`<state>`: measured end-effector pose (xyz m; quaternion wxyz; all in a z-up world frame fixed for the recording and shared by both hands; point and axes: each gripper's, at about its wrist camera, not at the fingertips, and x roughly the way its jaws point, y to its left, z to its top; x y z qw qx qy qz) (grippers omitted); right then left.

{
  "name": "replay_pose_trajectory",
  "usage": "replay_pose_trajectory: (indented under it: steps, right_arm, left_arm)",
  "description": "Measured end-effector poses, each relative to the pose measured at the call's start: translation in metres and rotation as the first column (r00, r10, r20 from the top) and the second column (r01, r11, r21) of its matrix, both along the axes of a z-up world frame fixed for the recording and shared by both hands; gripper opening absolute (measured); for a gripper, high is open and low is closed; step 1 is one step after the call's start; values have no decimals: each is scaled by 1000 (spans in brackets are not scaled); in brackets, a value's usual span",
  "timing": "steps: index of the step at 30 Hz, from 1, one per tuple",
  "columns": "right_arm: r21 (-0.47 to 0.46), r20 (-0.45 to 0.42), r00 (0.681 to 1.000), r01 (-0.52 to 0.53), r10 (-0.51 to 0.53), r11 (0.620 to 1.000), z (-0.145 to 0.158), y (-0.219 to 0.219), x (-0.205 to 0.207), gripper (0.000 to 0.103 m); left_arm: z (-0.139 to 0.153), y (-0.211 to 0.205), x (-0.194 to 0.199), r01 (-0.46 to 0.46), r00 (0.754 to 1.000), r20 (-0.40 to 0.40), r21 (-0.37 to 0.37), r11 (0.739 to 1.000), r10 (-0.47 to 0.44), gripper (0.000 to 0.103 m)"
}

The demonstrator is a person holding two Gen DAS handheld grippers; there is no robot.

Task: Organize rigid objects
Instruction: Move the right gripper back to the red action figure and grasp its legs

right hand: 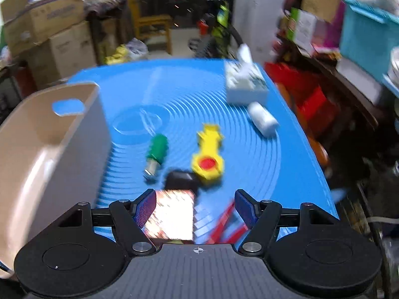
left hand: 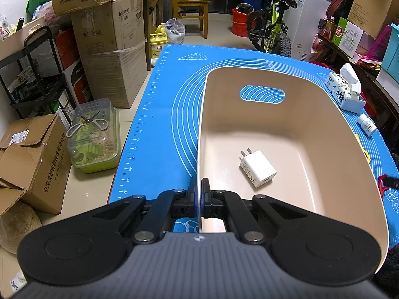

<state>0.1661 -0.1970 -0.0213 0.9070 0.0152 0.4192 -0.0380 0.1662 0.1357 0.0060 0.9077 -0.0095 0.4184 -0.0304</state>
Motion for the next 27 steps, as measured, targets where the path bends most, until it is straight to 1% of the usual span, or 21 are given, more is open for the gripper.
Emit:
replay_pose_trajectory:
  steps: [5,8,13,17,20,23,26,27]
  right_arm:
    - [-13,-54,996,68,-69,998,-20,-10,-8,75]
    - [-2,-90,989,116,-115,993,-29,-19,-8,75]
    - [55,-162,972,182,-171,982,-45,-32,-4,74]
    - [114,-192,961,223,-199,968,-54,-38,-1,73]
    - [133,-205,959,226,-196,965,-58,-37,2,67]
    - [109,-203,962,208,-183,972,-58,-31,4,63]
    - [108,-197,965,196,-172,975,-58,-28,4,56]
    - [107,-193,968,185,-162,977,-58,-27,4,50]
  left_arm:
    - [0,0,0,1,1000,0,1,1000,-1,4]
    - [0,0,0,0,1000,1,1,1000,0,4]
    - [0,0,0,0,1000,0,-1,1000,0,4]
    - [0,-1,0,0,1000,1,0,1000,0,4]
    - [0,-1,0,0,1000,0,0,1000,0,4]
    - [0,-1,0,0,1000,0,0,1000,0,4]
    - [0,-1,0,0,1000,0,0,1000,0,4]
    - [0,-1,0,-1,1000,0,0,1000,1,4]
